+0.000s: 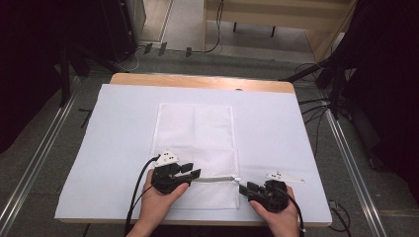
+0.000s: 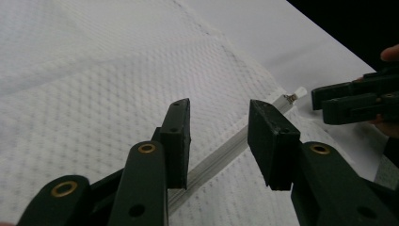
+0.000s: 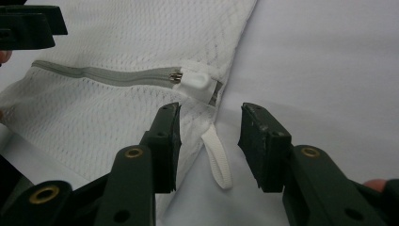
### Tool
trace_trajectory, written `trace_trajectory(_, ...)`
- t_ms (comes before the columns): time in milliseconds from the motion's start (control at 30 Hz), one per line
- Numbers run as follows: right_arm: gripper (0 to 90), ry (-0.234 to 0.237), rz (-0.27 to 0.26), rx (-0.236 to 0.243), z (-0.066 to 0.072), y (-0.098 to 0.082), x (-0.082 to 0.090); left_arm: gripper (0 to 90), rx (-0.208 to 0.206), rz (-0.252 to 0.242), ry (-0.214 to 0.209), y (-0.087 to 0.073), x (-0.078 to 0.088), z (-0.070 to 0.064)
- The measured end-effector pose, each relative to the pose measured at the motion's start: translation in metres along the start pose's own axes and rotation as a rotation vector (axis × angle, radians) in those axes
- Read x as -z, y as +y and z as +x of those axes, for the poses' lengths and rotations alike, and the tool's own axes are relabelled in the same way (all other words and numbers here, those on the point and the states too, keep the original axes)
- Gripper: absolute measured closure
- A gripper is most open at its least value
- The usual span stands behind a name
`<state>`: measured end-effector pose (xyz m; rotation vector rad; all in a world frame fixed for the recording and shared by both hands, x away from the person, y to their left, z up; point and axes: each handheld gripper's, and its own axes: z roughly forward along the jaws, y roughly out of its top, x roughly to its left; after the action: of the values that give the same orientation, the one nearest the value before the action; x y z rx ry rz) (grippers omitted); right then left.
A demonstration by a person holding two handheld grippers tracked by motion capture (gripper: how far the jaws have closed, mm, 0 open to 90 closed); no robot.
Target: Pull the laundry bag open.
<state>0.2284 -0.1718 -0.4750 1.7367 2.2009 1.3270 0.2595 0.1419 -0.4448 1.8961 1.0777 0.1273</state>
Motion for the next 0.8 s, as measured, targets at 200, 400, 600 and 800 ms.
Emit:
trace_trajectory(200, 50.5, -0.037, -0.012, 0.060, 0.009, 0.000, -0.010, 61.0, -0.009, 0.011, -0.016, 0.000, -0.005, -0.004)
trace_trajectory(400, 45.9, -0.049, -0.017, 0.137, 0.019, -0.002, -0.017, 60.8, -0.004, 0.012, -0.019, -0.001, -0.006, -0.005)
trace_trajectory(600, 46.0, -0.109, 0.001, 0.214, 0.035, -0.009, -0.022, 60.6, 0.006, 0.009, -0.045, 0.002, -0.006, -0.004)
trace_trajectory(800, 67.0, -0.217, -0.011, 0.254, 0.040, -0.012, -0.024, 59.8, 0.002, 0.014, -0.055, 0.009, -0.009, -0.007)
